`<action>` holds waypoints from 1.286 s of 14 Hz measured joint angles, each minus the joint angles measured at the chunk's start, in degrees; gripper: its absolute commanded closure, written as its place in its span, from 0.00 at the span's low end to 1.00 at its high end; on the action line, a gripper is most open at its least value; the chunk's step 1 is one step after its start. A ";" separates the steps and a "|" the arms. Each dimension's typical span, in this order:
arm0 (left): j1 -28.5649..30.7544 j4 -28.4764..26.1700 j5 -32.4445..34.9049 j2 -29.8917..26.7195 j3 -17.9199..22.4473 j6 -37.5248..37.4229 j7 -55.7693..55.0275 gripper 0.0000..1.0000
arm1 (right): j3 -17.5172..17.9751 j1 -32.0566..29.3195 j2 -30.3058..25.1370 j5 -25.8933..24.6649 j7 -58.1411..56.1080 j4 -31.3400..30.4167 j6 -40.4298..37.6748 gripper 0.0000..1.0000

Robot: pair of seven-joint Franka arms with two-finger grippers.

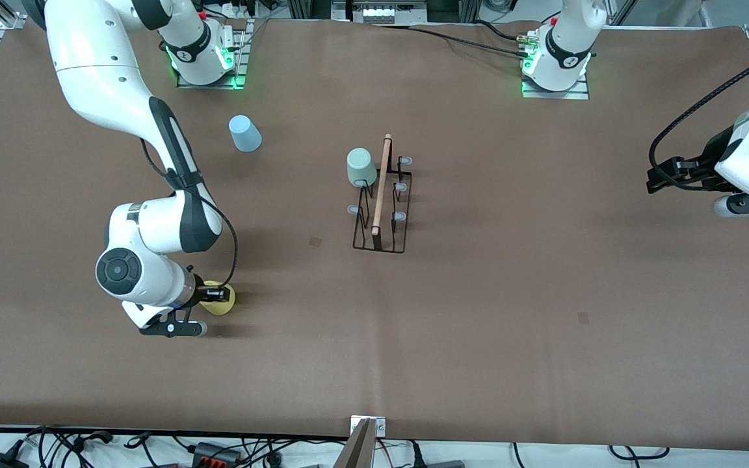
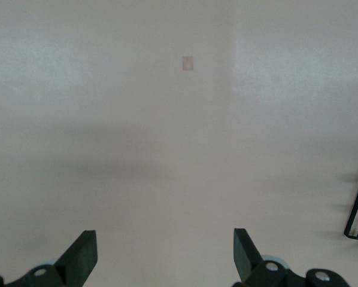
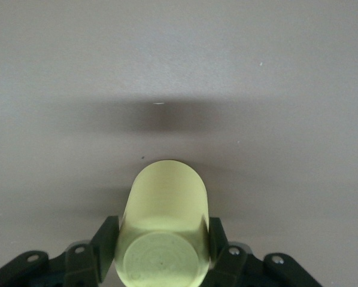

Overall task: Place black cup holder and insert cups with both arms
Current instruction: 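Move the right gripper to the yellow cup and grasp it, then carry the yellow cup over the holder with the right gripper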

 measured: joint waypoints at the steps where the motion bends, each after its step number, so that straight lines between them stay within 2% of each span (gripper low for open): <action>1: 0.00 0.00 0.00 0.00 0.00 -0.01 0.00 0.00 | 0.27 0.47 -0.29 0.00 -0.06 1.95 -3.17 0.72; 4: 0.01 0.00 0.00 0.00 0.00 -0.01 0.00 0.00 | 0.63 3.99 -2.03 0.39 0.46 11.25 -15.79 0.72; 7: 0.04 0.00 0.00 0.00 0.02 -0.01 -0.01 0.00 | 0.81 8.69 -4.42 2.13 5.48 16.37 -21.05 0.72; 12: 0.03 0.00 0.00 -0.09 0.01 -0.01 -0.07 0.00 | 0.91 16.75 -6.68 8.13 13.90 16.65 -26.35 0.72; 18: 0.02 0.02 0.00 -0.24 0.01 -0.01 -0.21 0.00 | 0.99 22.88 -5.22 8.50 20.79 15.21 -25.01 0.72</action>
